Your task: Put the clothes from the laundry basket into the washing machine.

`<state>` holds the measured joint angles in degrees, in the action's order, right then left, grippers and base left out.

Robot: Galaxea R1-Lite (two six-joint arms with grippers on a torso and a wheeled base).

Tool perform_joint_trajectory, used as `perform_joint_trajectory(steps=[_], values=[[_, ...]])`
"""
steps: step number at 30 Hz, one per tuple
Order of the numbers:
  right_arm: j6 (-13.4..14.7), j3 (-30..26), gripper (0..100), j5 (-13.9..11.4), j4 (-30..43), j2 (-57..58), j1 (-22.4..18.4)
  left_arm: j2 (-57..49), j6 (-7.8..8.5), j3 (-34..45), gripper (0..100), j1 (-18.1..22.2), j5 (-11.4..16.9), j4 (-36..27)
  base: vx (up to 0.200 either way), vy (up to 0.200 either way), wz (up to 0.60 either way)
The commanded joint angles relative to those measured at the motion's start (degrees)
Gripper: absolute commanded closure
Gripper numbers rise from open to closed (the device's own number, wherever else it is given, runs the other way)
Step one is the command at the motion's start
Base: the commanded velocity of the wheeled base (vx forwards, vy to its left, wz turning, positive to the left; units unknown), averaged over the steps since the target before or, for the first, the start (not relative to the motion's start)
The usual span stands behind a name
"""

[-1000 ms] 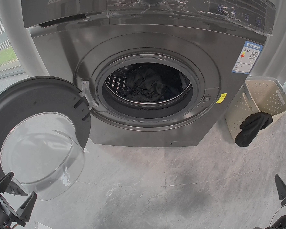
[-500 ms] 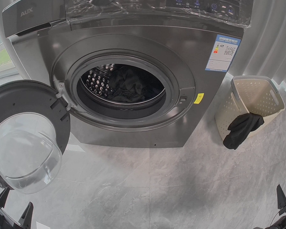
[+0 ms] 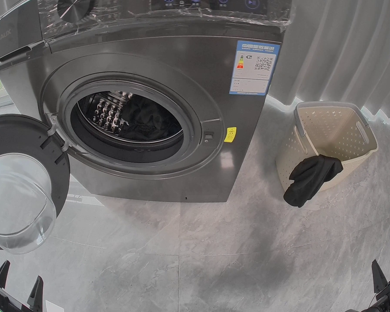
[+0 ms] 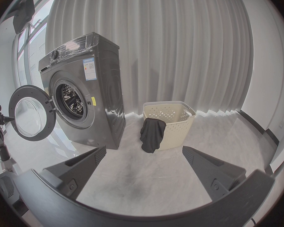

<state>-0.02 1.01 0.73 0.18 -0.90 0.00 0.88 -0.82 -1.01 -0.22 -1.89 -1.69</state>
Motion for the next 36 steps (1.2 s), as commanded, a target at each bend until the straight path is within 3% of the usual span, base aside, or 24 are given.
perform_joint_trajectory(steps=[1,6,15,36], values=[[0.0,-1.0,0,0.2,-0.1,0.9,0.0,-0.8,-0.06,1.0,0,0.0,1.0,1.4,0.0,0.0,0.0],[0.0,-1.0,0,0.0,-0.1,0.9,0.0,-0.8,0.11,1.0,0,0.0,1.5,1.4,0.0,0.0,0.0],[0.0,-1.0,0,0.1,-0.1,0.9,0.0,-0.8,-0.77,1.0,0,-0.1,1.5,1.5,0.0,-0.2,0.0],[0.0,-1.0,0,0.1,-0.1,0.9,0.0,-0.8,-0.68,1.0,0,0.0,1.5,1.5,0.0,-0.2,0.0]])
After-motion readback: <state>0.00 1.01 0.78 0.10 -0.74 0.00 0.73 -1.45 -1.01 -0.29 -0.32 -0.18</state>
